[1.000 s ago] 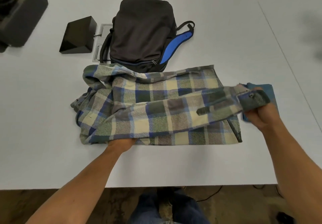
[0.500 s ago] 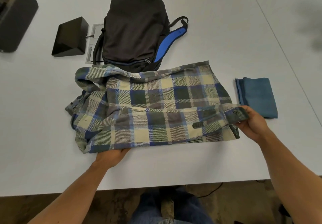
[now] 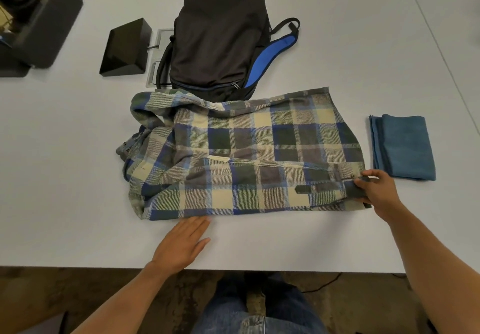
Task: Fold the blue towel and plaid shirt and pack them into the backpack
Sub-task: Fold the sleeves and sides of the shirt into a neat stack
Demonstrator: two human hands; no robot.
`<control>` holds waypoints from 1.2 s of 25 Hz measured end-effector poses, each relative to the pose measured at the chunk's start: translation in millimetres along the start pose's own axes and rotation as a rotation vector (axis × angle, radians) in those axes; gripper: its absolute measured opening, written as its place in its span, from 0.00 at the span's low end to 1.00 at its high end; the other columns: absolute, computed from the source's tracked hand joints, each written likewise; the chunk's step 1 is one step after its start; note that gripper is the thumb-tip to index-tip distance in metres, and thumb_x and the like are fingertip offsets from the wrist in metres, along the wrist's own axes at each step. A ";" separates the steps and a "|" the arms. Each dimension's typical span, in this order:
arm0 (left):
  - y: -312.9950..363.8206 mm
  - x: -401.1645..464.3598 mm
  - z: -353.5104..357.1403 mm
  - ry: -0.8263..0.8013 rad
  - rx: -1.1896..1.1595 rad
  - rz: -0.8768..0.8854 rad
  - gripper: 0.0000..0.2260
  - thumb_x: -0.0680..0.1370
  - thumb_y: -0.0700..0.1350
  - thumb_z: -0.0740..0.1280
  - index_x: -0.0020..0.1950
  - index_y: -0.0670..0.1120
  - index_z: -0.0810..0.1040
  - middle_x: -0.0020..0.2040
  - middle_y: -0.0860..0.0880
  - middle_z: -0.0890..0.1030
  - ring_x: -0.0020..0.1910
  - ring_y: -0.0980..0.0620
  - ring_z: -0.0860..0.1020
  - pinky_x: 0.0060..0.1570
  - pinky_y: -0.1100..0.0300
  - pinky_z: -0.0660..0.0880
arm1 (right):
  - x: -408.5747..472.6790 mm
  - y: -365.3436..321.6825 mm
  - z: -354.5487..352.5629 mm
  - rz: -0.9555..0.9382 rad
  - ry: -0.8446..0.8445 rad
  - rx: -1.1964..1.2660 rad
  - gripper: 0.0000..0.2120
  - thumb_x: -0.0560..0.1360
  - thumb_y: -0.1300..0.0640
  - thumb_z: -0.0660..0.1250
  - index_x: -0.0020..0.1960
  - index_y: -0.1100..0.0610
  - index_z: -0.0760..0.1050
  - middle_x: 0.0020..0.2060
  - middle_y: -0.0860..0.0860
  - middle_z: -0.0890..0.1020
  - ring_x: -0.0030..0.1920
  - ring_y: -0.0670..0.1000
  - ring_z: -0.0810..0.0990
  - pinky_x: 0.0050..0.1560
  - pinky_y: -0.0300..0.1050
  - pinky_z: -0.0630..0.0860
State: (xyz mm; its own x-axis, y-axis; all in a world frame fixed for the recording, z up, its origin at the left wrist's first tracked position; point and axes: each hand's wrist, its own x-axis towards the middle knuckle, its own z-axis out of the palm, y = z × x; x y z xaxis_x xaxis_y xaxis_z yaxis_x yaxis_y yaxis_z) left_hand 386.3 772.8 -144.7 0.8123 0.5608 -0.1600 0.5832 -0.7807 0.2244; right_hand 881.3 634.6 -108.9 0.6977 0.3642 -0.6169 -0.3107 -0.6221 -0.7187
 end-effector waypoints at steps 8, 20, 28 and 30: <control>-8.3 30.1 -10.9 0.152 0.124 -0.081 0.22 0.80 0.48 0.57 0.72 0.42 0.69 0.71 0.42 0.71 0.72 0.42 0.66 0.70 0.45 0.62 | -1.3 15.4 -0.6 -0.042 0.093 -0.039 0.22 0.78 0.66 0.66 0.69 0.55 0.65 0.64 0.61 0.75 0.56 0.60 0.77 0.56 0.58 0.78; -65.7 17.3 5.5 0.064 0.131 -0.066 0.35 0.73 0.37 0.52 0.80 0.52 0.49 0.77 0.44 0.62 0.79 0.47 0.47 0.74 0.46 0.47 | -5.6 34.0 -5.7 -0.031 0.122 -0.057 0.24 0.78 0.65 0.66 0.72 0.54 0.64 0.66 0.61 0.74 0.62 0.61 0.76 0.61 0.56 0.76; -45.7 17.4 2.0 0.047 0.137 -0.166 0.26 0.83 0.55 0.42 0.79 0.48 0.59 0.79 0.46 0.59 0.79 0.44 0.54 0.74 0.39 0.52 | -11.6 25.0 16.1 -0.201 0.310 -0.498 0.27 0.74 0.67 0.70 0.70 0.57 0.67 0.63 0.61 0.76 0.64 0.64 0.74 0.63 0.62 0.72; -41.8 16.4 1.3 0.087 0.095 -0.232 0.24 0.82 0.50 0.48 0.79 0.47 0.60 0.78 0.46 0.59 0.79 0.44 0.54 0.75 0.39 0.51 | -19.9 12.3 42.4 -0.334 0.373 -0.656 0.24 0.74 0.61 0.72 0.68 0.58 0.70 0.63 0.61 0.77 0.64 0.64 0.73 0.64 0.63 0.71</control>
State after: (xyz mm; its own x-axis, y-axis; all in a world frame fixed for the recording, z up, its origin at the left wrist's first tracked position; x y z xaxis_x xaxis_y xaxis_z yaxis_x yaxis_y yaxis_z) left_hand 375.3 814.3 -157.9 0.6561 0.7462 -0.1127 0.7547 -0.6485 0.0994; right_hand 836.2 649.1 -119.1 0.8910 0.4195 -0.1734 0.3109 -0.8423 -0.4403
